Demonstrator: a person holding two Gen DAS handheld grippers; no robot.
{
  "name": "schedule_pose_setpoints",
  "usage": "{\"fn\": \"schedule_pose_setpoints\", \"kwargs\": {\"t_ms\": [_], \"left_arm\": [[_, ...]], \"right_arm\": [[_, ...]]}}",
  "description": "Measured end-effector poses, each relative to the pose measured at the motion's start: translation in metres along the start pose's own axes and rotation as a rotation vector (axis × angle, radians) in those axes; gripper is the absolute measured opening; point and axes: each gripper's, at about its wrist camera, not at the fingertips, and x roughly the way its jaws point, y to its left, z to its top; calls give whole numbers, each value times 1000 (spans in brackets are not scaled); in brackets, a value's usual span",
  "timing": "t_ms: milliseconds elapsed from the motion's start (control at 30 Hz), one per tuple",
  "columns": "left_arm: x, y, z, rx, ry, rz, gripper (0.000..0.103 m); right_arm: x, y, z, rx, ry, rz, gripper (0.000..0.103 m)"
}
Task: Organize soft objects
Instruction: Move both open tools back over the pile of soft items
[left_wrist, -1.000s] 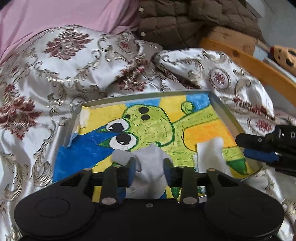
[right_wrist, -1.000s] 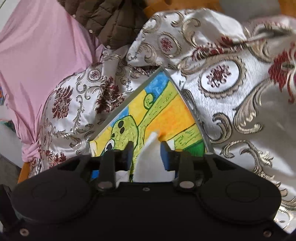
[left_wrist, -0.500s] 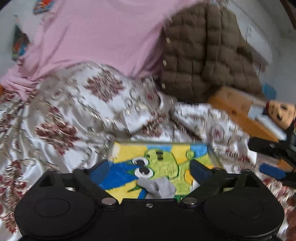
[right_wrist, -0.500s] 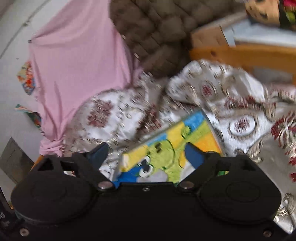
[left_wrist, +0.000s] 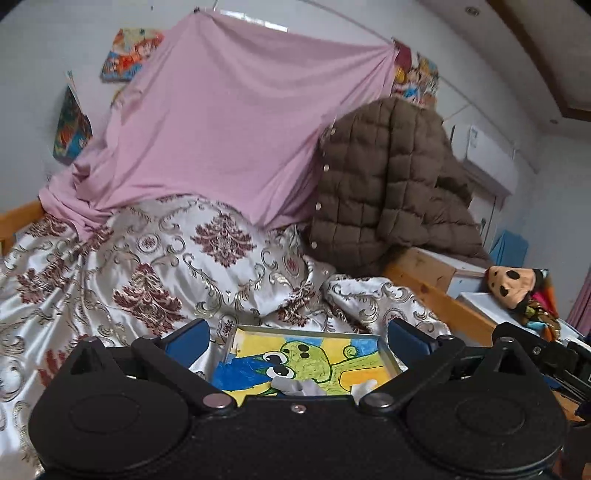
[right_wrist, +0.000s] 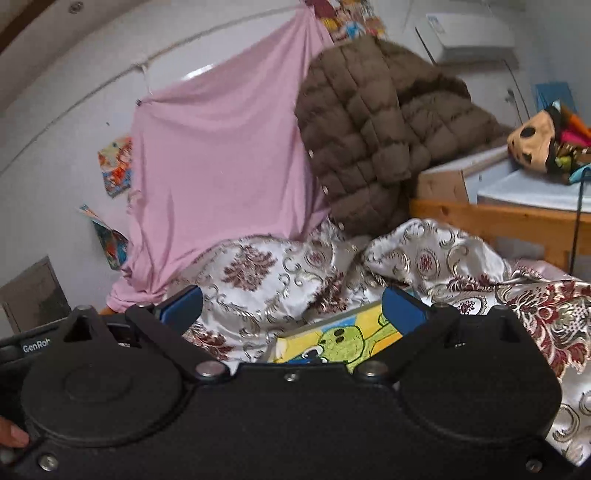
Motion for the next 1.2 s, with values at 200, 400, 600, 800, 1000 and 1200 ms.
{"fn": "schedule_pose_setpoints", "kwargs": {"t_ms": [200,400,600,800,1000,1200], "left_arm": [[-57,10,-31,-17,-45,-1,102],[-92,23,-63,12,-26,5,102],[-113,35,-96,54,41,11,102],[-120,42,-124,100,146,-8,102],[-114,47,-143,155,280,-60,102],[-96,56,-153,174,389,-76,102]], "right_arm": [[-60,16,-31,-64,-39,-8,103],[-107,30,-66,-143,-14,-73,103],[-139,42,-81,-181,30,-119,103],[-153,50,-106,-194,184,-205,103],[-158,52,-127,-173,349,-222,102],[-136,55,-142,-200,528,-208,102]]}}
